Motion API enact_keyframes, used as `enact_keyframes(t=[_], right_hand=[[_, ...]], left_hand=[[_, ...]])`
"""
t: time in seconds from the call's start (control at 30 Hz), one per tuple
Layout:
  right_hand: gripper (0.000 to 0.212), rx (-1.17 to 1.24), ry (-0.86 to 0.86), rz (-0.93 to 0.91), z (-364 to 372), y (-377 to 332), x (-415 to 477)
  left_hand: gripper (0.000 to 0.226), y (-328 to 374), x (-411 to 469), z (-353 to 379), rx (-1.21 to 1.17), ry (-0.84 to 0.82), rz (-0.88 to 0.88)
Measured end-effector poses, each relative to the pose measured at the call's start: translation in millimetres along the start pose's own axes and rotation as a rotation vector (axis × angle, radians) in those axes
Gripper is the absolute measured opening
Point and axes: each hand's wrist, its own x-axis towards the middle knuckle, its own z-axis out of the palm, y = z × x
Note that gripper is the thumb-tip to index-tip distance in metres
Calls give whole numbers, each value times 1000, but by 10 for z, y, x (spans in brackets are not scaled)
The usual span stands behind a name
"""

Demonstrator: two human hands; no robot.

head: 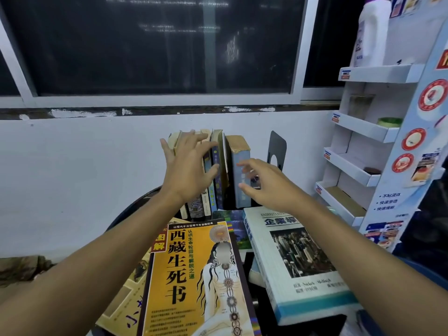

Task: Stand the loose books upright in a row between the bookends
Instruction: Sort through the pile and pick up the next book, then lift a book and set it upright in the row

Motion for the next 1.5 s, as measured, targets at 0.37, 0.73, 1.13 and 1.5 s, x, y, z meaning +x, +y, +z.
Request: enact_keyframes(t=[0.37,0.73,1.13,1.5], right_hand=[[44,-231,-79,219,-390,466,-956],[57,-249,-122,414,-481,576,-1259],[66,-180,-172,490,-451,613,-1153],[37,-94,39,509,-489,661,-1120]], left_hand=[[54,669,-551,273,-242,-422,9],[80,718,-786,693,-17,-592,-74],[99,614,-776,705,-190,-696,-156],[89,651,-797,642,-471,-481,-225]])
